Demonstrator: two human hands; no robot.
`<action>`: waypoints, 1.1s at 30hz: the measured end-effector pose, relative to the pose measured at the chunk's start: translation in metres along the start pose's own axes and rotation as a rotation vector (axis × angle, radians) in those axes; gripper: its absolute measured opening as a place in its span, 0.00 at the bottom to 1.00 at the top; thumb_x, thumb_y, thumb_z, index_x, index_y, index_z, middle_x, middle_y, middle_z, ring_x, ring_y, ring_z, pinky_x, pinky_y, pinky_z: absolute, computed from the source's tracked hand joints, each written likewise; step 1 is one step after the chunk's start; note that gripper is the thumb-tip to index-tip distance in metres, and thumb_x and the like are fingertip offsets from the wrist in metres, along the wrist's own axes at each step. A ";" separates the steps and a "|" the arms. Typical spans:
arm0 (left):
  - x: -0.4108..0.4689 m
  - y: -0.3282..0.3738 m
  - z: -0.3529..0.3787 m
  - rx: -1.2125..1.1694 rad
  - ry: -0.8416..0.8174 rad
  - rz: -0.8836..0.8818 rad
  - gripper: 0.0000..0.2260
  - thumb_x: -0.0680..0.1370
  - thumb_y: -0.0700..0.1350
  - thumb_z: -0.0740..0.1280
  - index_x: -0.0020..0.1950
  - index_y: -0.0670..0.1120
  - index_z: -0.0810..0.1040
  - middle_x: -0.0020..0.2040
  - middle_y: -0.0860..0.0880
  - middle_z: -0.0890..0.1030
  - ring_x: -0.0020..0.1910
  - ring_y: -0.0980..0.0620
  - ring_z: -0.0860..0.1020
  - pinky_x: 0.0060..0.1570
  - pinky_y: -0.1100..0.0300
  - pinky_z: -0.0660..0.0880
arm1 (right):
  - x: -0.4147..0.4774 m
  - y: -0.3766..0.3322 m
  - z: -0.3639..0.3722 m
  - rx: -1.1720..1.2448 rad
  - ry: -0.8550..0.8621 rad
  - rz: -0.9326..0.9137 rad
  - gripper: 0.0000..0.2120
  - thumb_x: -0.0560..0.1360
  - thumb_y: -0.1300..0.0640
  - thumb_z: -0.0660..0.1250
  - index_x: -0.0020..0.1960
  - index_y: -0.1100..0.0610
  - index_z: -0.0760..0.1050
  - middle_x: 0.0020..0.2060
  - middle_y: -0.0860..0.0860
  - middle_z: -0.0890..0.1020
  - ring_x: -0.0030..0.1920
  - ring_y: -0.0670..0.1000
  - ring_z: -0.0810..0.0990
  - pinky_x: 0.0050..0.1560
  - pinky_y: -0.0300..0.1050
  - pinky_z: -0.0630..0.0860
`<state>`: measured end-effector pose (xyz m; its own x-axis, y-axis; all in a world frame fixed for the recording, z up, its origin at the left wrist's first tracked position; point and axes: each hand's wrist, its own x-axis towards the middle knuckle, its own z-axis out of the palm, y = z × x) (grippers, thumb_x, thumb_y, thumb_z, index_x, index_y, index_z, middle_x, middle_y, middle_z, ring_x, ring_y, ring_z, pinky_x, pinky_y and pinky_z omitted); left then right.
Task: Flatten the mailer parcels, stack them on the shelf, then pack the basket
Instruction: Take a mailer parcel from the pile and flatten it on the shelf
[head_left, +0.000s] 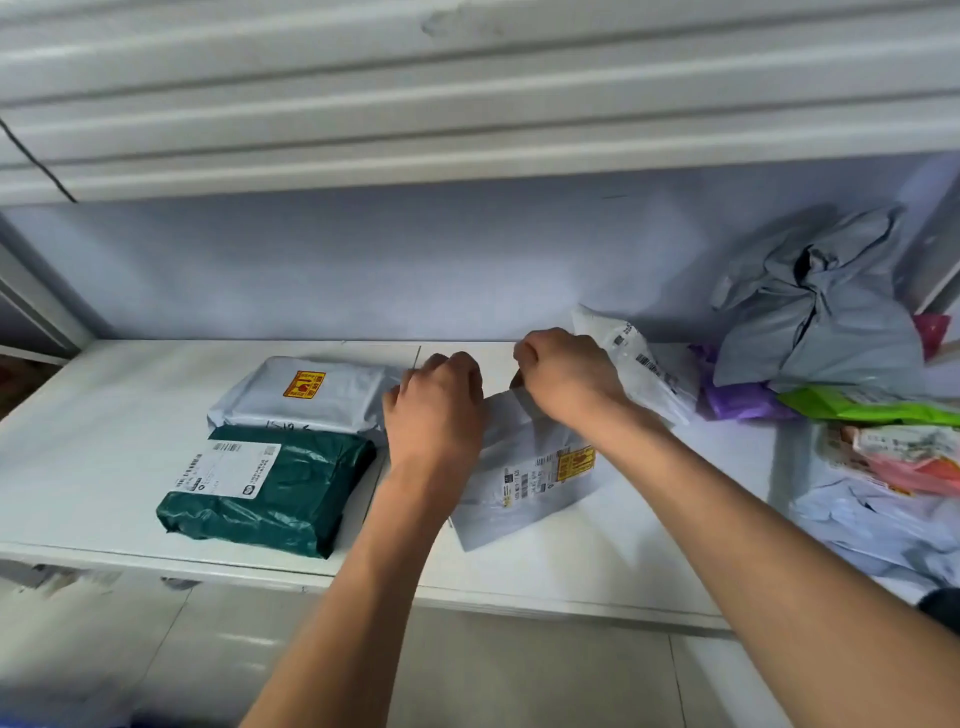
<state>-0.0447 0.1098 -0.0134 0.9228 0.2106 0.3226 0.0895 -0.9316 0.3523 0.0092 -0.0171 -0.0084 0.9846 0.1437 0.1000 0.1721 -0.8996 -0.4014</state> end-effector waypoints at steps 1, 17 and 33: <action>0.001 0.005 -0.001 0.034 -0.008 0.020 0.09 0.79 0.41 0.60 0.52 0.50 0.79 0.51 0.47 0.81 0.52 0.41 0.77 0.51 0.52 0.68 | 0.004 0.006 -0.002 0.068 -0.062 0.009 0.14 0.80 0.54 0.55 0.50 0.54 0.80 0.50 0.54 0.84 0.50 0.59 0.80 0.49 0.47 0.75; -0.001 -0.016 -0.025 -0.293 -0.575 -0.499 0.18 0.82 0.51 0.55 0.60 0.40 0.76 0.57 0.38 0.78 0.54 0.39 0.77 0.56 0.42 0.77 | -0.005 0.008 0.016 0.001 0.235 -0.043 0.12 0.80 0.54 0.54 0.51 0.51 0.77 0.43 0.52 0.83 0.40 0.58 0.77 0.38 0.45 0.72; -0.035 -0.033 0.012 -0.942 -0.526 -0.497 0.11 0.75 0.48 0.70 0.57 0.50 0.80 0.54 0.44 0.80 0.46 0.48 0.78 0.39 0.59 0.71 | -0.030 0.016 0.040 0.307 0.255 0.157 0.11 0.77 0.53 0.59 0.48 0.54 0.79 0.43 0.55 0.84 0.45 0.61 0.80 0.41 0.47 0.74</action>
<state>-0.0757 0.1294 -0.0471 0.9251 0.1346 -0.3552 0.3734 -0.1506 0.9154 -0.0161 -0.0195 -0.0538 0.9666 -0.1267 0.2226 0.0601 -0.7324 -0.6782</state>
